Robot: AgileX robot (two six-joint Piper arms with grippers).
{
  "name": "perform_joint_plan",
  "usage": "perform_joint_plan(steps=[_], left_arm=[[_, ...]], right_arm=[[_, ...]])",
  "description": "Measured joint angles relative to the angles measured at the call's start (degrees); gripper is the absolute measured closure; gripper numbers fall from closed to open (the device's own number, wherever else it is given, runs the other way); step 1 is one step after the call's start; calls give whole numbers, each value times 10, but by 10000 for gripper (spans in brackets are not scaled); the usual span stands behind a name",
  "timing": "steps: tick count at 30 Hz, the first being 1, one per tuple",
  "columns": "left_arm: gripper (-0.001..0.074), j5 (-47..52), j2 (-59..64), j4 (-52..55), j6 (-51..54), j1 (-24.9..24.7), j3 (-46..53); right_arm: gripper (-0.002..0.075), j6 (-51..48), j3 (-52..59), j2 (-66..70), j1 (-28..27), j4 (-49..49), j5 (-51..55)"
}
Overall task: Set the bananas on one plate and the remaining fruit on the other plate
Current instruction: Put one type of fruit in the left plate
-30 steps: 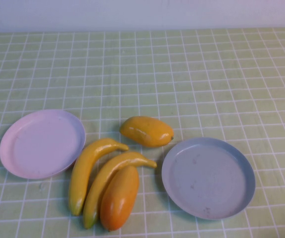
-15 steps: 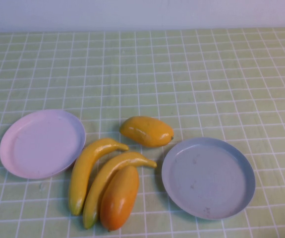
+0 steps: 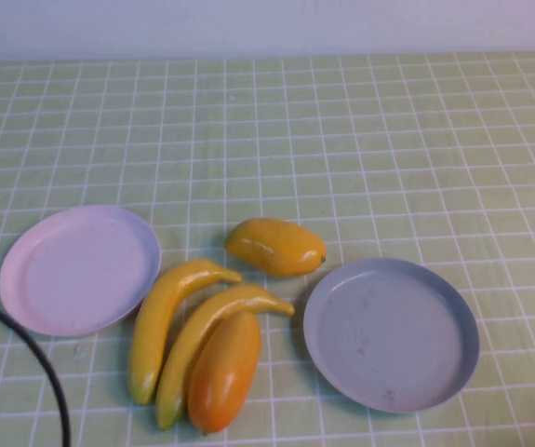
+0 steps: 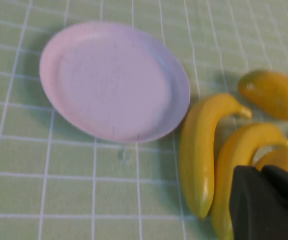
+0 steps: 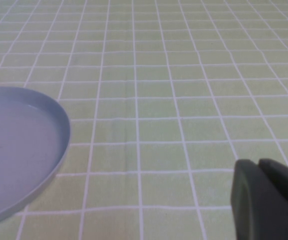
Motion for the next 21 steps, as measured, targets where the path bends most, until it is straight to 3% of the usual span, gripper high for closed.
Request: perform_joint_plan(steps=[5,9,12,21], left_arm=[[737,94,145,-13,82,0,-79],[737,109,233,-37,127,-12,-117],[737,102,287,-39,132,-64,-142],[737,90,424,73,5,-308,-207]], right_arm=[[741,0,0,0,0,0,0],[741,0,0,0,0,0,0],[742,0,0,0,0,0,0],[741,0,0,0,0,0,0]])
